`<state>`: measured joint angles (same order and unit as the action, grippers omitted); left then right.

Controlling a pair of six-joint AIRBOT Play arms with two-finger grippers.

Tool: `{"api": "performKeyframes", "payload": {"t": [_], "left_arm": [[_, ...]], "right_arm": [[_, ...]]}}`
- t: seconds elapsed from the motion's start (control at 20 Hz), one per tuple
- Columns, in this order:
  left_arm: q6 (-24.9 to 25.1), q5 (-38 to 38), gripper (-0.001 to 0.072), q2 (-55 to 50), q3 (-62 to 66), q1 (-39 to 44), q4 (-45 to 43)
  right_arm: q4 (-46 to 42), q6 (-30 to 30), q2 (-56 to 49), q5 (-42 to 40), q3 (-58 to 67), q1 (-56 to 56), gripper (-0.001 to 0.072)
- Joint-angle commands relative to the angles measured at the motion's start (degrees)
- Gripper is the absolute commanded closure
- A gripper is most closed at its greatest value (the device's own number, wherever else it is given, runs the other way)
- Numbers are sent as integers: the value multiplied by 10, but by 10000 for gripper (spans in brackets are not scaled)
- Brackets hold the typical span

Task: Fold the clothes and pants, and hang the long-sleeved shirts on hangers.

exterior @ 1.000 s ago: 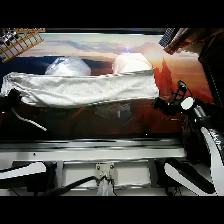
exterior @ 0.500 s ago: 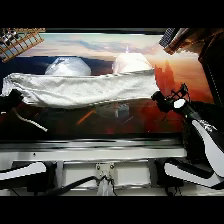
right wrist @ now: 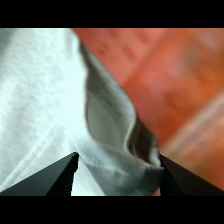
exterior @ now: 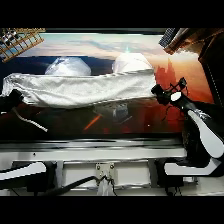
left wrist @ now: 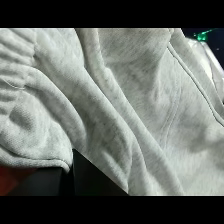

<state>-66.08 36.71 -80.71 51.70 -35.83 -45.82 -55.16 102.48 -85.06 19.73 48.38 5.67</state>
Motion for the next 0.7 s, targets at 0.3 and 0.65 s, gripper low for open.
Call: {"api": "performKeyframes", "payload": {"t": [0.3,0.65], "left_arm": [[1,14,676,2,0,-3,-30],[1,91,678,47,-5,-84,-222]], "right_arm": [[-32,-1,-53,83,81,-14,672],[-115,-1,111,240,-58,-22,673]]}}
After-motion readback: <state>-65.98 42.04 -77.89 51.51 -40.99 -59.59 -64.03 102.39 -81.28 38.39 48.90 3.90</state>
